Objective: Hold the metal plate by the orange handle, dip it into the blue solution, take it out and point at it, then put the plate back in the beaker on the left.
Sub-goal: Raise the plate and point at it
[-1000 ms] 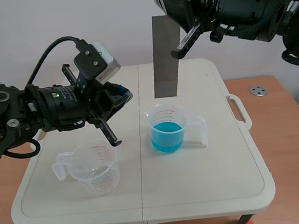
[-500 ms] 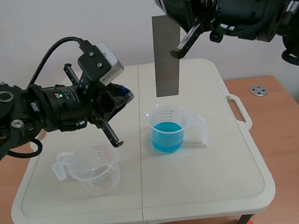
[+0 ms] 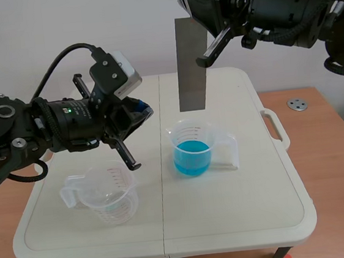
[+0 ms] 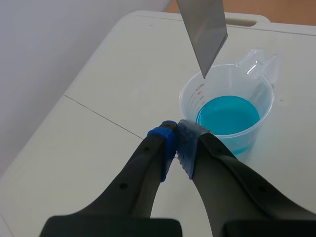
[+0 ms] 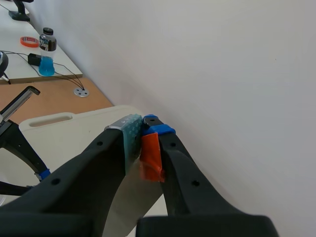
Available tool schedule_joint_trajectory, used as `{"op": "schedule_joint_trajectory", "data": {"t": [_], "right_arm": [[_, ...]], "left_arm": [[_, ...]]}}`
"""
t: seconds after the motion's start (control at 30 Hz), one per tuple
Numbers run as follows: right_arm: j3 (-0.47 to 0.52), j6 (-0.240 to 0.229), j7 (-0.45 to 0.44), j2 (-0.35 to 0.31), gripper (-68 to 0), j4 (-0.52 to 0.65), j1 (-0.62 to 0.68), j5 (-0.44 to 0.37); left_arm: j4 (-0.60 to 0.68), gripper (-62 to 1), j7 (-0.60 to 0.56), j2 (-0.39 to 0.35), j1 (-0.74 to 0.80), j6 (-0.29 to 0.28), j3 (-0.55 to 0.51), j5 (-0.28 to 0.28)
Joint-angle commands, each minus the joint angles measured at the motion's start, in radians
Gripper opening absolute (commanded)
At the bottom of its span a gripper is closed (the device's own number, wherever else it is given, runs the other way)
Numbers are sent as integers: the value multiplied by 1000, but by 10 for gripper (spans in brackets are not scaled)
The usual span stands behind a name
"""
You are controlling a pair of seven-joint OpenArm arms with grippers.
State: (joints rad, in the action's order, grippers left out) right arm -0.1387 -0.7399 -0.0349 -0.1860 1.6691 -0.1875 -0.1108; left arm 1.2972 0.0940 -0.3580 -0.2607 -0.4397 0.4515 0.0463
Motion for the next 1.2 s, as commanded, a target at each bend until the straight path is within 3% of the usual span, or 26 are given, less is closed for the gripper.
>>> {"op": "schedule_joint_trajectory", "data": {"t": [0.0, 0.13, 0.37, 0.6, 1.17], "right_arm": [[5, -6, -11, -8, -662, 16, -17, -18], [5, -6, -11, -8, -662, 16, -17, -18], [5, -6, -11, -8, -662, 16, -17, -18], [5, -6, -12, -8, -662, 16, -17, -18], [-54, -6, -12, -2, -662, 16, -17, -18]], "left_arm": [[11, -594, -15, -29, -16, 16, -3, -43], [35, -594, -24, -106, 10, 63, -10, -131], [105, -594, -103, -248, 158, 109, -95, -217], [167, -594, -192, -347, 372, 115, -224, -291], [205, -594, -392, -363, 912, 115, -541, -295]]}}
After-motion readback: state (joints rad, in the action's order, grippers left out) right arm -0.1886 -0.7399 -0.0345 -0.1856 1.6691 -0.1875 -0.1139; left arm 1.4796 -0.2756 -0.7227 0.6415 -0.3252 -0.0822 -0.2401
